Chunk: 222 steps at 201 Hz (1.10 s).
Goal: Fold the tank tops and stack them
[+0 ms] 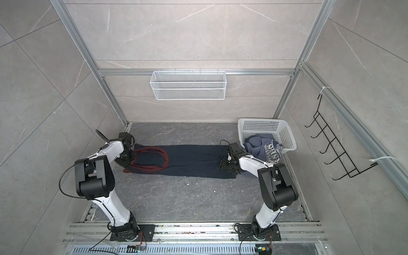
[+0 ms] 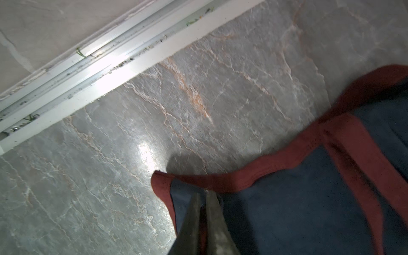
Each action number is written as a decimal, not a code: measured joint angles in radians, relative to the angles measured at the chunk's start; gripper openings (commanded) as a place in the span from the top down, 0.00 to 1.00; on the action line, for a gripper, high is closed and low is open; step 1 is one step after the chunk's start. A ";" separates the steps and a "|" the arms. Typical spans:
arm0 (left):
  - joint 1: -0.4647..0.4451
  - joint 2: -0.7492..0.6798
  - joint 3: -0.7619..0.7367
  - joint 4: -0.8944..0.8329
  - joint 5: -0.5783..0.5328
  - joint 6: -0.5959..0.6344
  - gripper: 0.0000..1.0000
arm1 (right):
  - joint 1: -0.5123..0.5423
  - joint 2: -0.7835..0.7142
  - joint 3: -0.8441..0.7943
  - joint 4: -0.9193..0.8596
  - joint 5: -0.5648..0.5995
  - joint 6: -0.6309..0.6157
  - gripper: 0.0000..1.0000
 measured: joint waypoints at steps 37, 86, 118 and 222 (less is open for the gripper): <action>0.028 0.060 -0.013 -0.035 0.031 -0.006 0.87 | 0.000 0.010 0.012 -0.002 0.033 0.000 0.24; 0.049 0.060 -0.039 -0.036 0.048 -0.012 0.60 | -0.001 -0.001 0.004 -0.001 0.055 0.000 0.24; 0.056 -0.014 -0.116 -0.032 0.053 -0.025 0.31 | -0.004 -0.025 -0.003 -0.018 0.055 0.000 0.24; -0.050 -0.388 -0.206 -0.045 0.008 -0.026 0.03 | -0.004 -0.130 0.009 -0.100 0.059 -0.008 0.23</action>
